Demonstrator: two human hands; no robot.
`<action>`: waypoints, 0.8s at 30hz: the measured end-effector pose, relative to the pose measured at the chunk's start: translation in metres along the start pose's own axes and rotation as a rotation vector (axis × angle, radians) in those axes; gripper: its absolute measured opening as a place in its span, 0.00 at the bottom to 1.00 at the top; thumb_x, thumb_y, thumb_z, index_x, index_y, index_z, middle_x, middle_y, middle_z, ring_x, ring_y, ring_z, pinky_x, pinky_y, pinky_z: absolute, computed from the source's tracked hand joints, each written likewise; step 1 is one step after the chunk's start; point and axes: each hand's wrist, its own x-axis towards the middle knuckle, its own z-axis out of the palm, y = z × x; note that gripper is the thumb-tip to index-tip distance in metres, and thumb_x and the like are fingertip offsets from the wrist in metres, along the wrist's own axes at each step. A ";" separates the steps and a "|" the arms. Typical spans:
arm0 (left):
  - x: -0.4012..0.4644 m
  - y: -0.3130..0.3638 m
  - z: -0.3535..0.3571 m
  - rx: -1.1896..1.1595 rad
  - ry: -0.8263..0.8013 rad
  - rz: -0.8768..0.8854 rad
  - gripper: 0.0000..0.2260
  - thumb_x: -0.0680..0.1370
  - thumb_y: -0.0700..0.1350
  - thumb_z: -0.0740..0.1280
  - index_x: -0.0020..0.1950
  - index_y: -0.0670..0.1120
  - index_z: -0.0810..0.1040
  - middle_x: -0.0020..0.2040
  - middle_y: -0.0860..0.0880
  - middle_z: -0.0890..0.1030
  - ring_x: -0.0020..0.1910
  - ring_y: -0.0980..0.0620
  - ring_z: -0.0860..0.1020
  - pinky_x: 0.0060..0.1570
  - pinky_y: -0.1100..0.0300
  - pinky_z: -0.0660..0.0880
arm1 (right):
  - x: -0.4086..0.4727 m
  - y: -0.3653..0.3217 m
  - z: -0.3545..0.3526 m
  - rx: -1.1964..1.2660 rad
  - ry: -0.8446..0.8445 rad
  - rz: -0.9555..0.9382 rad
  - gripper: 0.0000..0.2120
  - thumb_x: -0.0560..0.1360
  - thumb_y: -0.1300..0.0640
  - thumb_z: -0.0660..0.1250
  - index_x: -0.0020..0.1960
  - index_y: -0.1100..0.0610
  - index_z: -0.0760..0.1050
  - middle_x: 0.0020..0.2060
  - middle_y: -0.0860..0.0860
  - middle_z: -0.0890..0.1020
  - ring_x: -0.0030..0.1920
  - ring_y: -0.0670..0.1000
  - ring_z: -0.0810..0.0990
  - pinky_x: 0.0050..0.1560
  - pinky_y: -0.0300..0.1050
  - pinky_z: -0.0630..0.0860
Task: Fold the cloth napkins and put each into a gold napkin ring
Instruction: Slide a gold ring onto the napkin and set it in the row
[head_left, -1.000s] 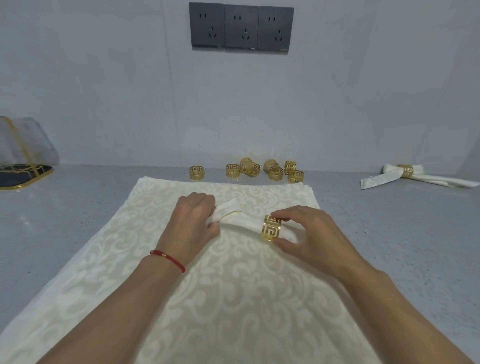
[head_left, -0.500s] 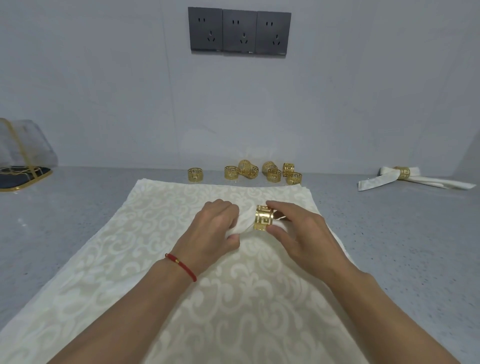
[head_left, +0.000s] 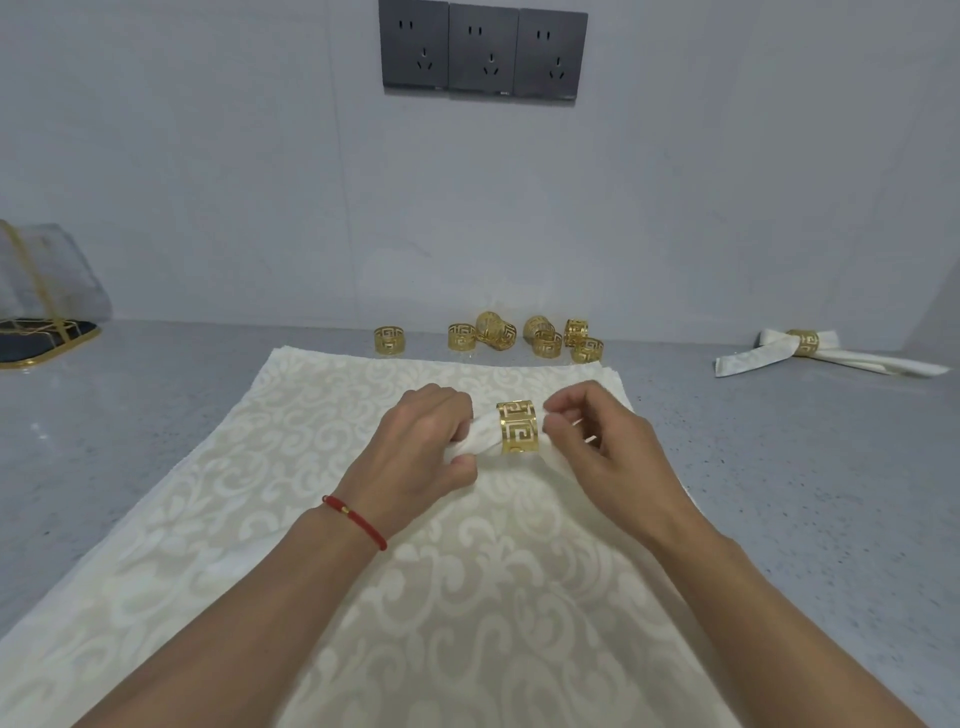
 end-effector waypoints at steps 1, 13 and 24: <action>0.000 0.002 0.000 -0.005 0.005 0.003 0.13 0.62 0.38 0.69 0.37 0.47 0.64 0.36 0.48 0.74 0.36 0.48 0.70 0.39 0.62 0.66 | 0.001 0.000 0.000 0.011 -0.023 0.022 0.04 0.81 0.55 0.67 0.49 0.49 0.80 0.38 0.36 0.81 0.38 0.41 0.76 0.39 0.30 0.70; 0.003 0.011 -0.003 0.000 -0.056 0.071 0.17 0.63 0.36 0.68 0.40 0.49 0.62 0.39 0.48 0.75 0.37 0.49 0.70 0.41 0.58 0.67 | 0.003 -0.008 -0.015 0.163 -0.290 0.243 0.12 0.81 0.56 0.69 0.39 0.56 0.81 0.23 0.37 0.71 0.23 0.42 0.64 0.27 0.30 0.61; 0.006 0.030 -0.023 -0.280 -0.441 -0.247 0.18 0.74 0.66 0.64 0.62 0.64 0.77 0.46 0.75 0.72 0.54 0.69 0.64 0.64 0.52 0.65 | -0.002 -0.008 -0.001 -0.016 -0.236 -0.021 0.05 0.78 0.56 0.71 0.44 0.50 0.83 0.43 0.45 0.83 0.48 0.45 0.82 0.51 0.34 0.76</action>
